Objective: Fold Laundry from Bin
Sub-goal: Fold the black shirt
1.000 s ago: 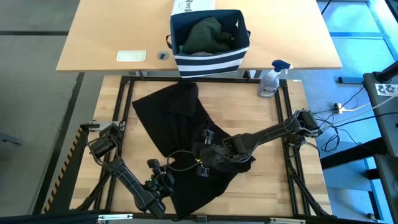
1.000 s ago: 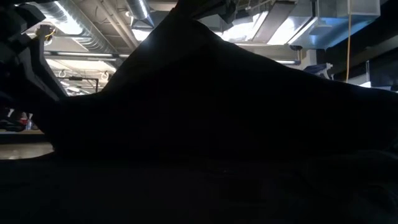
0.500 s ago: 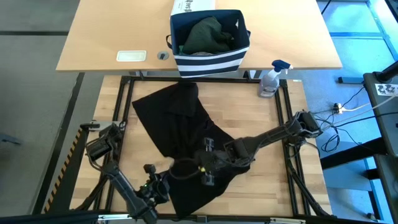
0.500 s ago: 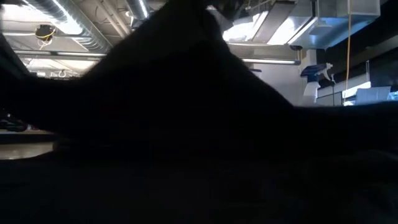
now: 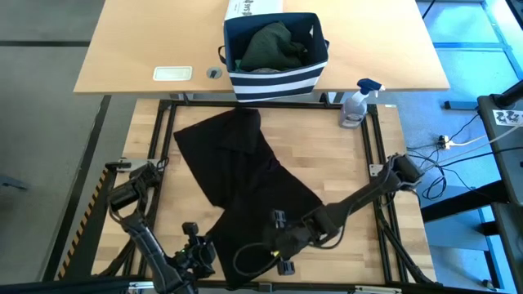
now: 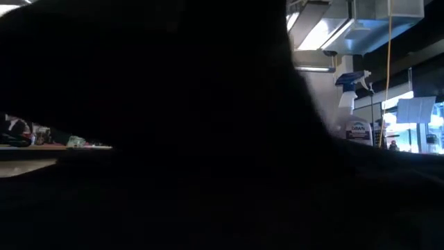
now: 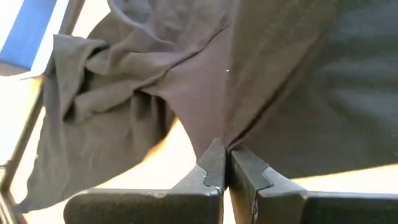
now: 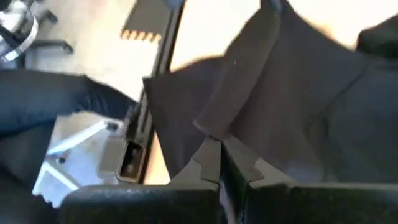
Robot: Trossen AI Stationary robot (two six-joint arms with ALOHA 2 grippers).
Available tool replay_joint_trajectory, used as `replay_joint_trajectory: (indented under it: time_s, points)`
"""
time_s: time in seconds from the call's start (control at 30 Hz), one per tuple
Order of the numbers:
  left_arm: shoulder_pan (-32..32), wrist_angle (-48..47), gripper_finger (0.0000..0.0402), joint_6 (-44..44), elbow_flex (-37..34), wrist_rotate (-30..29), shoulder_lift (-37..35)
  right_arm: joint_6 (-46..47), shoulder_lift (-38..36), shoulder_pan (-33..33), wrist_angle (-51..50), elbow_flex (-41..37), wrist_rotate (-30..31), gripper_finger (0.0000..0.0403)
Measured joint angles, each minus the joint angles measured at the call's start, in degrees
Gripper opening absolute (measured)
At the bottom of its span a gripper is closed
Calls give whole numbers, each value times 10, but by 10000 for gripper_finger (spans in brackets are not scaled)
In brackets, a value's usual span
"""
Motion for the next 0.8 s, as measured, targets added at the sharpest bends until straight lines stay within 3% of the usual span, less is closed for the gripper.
replay_joint_trajectory:
  time_s: [0.23, 0.53, 0.8]
  points:
    - [-4, 12, 0, 28, 0, 39, 0, 14, 67, 5, 36, 0, -74, 0]
    - [-5, 70, 0, 108, 0, 94, 0, 22, 110, 5, 59, 0, -108, 2]
    - [-5, 96, 0, 137, 0, 110, 0, -24, 115, 5, 41, 0, -132, 69]
